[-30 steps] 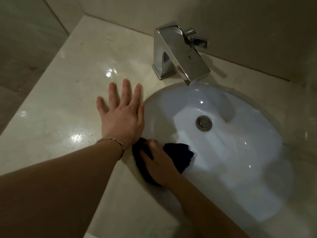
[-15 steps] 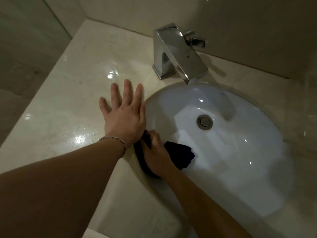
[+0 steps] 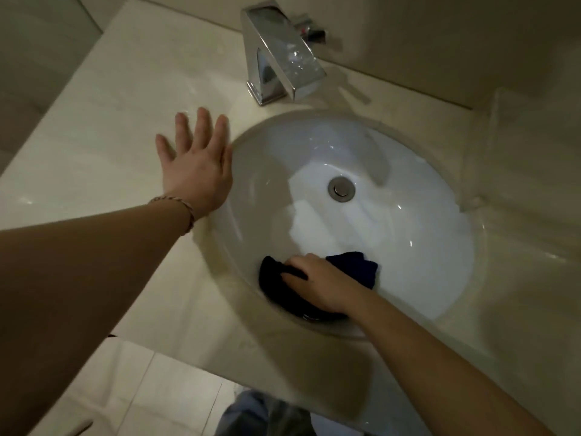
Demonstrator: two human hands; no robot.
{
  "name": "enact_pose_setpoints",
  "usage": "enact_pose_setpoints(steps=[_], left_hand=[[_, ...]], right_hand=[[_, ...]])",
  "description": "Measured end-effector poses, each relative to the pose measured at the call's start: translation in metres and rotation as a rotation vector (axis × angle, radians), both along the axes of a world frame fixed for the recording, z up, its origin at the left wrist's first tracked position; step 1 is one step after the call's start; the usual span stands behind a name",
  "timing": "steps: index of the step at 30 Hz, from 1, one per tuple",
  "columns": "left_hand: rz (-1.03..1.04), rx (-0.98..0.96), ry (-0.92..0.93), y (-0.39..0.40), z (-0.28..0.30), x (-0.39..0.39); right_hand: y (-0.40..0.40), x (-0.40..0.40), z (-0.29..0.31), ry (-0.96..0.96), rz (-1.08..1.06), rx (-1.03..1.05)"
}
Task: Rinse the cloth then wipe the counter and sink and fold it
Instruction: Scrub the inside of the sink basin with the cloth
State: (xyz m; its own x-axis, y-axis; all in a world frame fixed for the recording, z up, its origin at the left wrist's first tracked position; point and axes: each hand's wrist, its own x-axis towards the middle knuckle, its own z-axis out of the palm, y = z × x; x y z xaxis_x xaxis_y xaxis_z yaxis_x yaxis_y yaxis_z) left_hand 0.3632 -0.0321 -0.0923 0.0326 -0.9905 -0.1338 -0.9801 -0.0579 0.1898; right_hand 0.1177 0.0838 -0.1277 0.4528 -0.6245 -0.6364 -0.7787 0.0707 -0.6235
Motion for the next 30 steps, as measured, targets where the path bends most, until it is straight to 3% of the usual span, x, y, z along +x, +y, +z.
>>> enact_pose_setpoints(steps=[4, 7, 10, 12, 16, 18, 25, 30], left_hand=[[0.016, -0.028, 0.029, 0.004, 0.000, -0.002], [-0.009, -0.056, 0.037, 0.008, 0.000, -0.014], [-0.301, -0.059, 0.033, 0.025, -0.009, -0.064], [-0.442, 0.095, 0.002, 0.039, -0.027, -0.104], [-0.218, 0.414, -0.073, 0.044, -0.069, -0.131], [-0.150, 0.461, -0.064, 0.044, -0.084, -0.133], [-0.157, 0.299, -0.131, 0.057, -0.105, -0.135], [-0.156, 0.273, -0.131, 0.056, -0.104, -0.133]], right_hand=[[0.002, -0.062, -0.015, 0.259, 0.072, -0.135], [-0.010, -0.101, -0.021, 0.382, -0.016, -0.237], [-0.021, -0.102, -0.029, 0.484, -0.069, -0.361], [-0.019, -0.094, -0.036, 0.528, -0.042, -0.460], [-0.022, -0.101, -0.042, 0.518, 0.028, -0.511], [-0.026, -0.105, -0.046, 0.516, 0.022, -0.565], [-0.043, -0.097, -0.064, 0.548, -0.120, -0.731], [-0.074, -0.088, -0.069, 0.581, -0.274, -0.712]])
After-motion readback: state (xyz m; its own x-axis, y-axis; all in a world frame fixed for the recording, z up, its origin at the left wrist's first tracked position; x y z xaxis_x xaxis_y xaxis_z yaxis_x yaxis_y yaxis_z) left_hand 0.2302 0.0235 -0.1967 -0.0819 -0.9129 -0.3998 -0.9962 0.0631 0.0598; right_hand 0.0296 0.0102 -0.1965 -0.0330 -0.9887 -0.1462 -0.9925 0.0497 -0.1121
